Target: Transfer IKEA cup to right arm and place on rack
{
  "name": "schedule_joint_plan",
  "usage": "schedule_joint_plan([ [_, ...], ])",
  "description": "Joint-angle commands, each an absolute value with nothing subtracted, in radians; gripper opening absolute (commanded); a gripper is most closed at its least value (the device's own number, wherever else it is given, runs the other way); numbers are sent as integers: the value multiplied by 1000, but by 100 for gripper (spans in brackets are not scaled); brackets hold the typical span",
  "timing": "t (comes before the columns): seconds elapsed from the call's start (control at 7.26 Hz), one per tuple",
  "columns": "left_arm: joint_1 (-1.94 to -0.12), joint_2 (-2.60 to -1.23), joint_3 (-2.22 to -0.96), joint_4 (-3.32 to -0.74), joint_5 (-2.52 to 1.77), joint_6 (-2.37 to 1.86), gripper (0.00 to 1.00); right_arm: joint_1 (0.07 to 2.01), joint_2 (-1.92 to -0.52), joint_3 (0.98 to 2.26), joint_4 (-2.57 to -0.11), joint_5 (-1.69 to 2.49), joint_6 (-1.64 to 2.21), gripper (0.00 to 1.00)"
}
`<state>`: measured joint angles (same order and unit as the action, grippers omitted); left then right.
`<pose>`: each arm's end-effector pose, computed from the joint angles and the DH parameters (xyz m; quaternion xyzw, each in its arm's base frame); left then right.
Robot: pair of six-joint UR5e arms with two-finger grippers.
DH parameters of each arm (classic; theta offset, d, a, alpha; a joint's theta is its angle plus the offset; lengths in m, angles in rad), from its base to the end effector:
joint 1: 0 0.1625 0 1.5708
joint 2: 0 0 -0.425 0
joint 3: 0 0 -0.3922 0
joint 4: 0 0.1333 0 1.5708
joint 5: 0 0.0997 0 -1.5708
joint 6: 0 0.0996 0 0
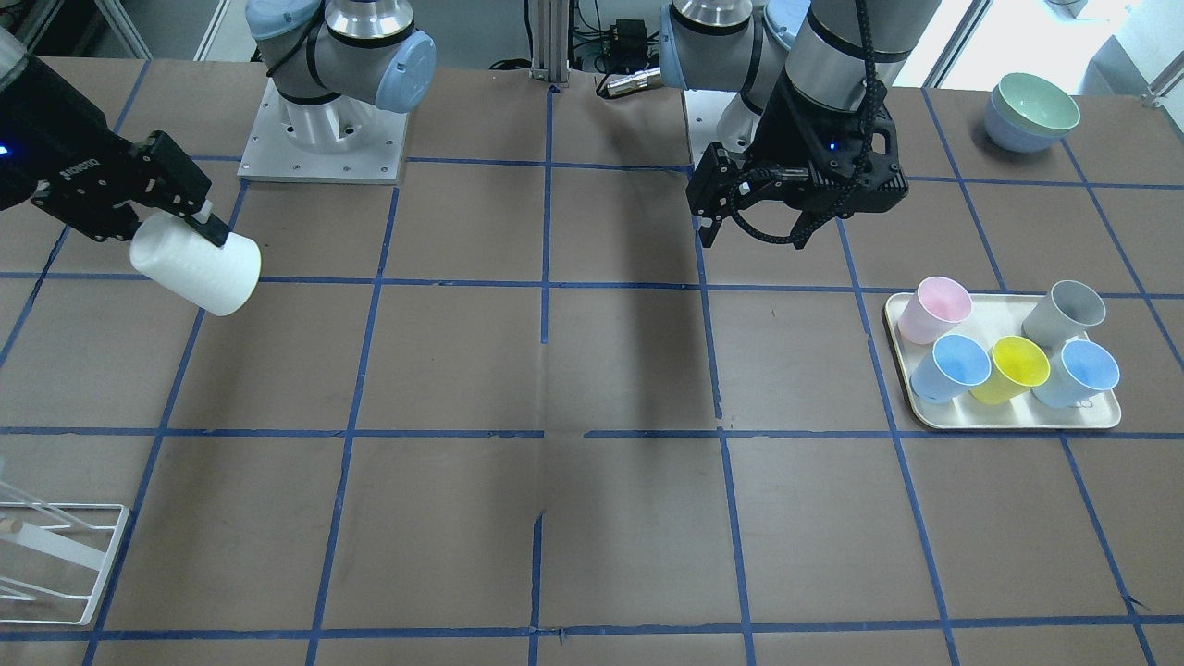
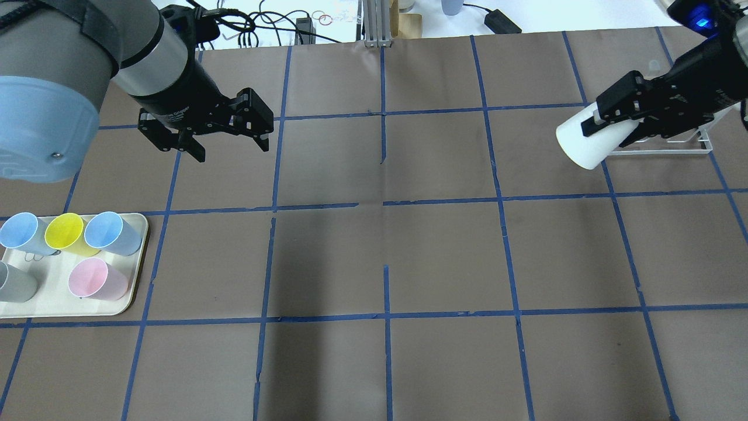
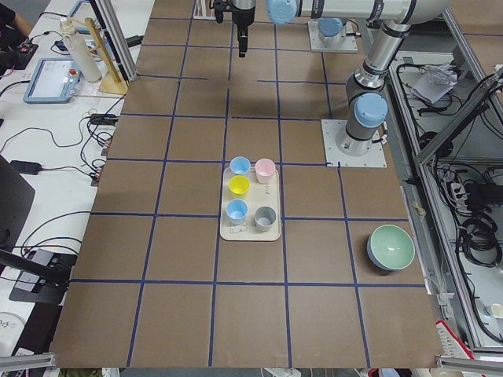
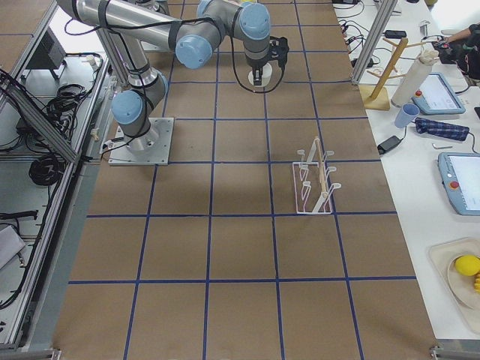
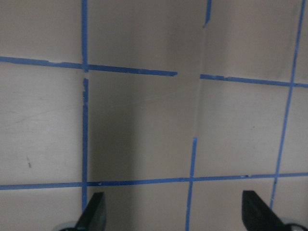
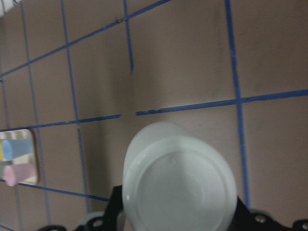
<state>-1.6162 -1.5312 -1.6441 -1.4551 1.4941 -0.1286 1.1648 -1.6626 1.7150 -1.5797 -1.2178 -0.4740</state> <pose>-0.1627 -0.4758 0.4831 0.0400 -0.9976 0.0375 0.0417 -0.0229 -0.4780 0.4675 -0.0296 0.9838 -0.0554 0.1679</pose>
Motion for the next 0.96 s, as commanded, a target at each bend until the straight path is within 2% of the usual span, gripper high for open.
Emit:
schedule_joint_plan([
  [0.0, -1612, -1526, -1644, -1442, 1503, -123, 100, 1163, -1634, 1704, -1701, -1408, -595, 6],
  [0.41, -1606, -1526, -1646, -1442, 1506, -112, 100, 1147, -1525, 1704, -1920, -1456, -598, 6],
  [0.83, -1600, -1534, -1632, -1442, 1605, -98, 100, 1066, -1453, 1697, -2023, -1476, -679, 6],
])
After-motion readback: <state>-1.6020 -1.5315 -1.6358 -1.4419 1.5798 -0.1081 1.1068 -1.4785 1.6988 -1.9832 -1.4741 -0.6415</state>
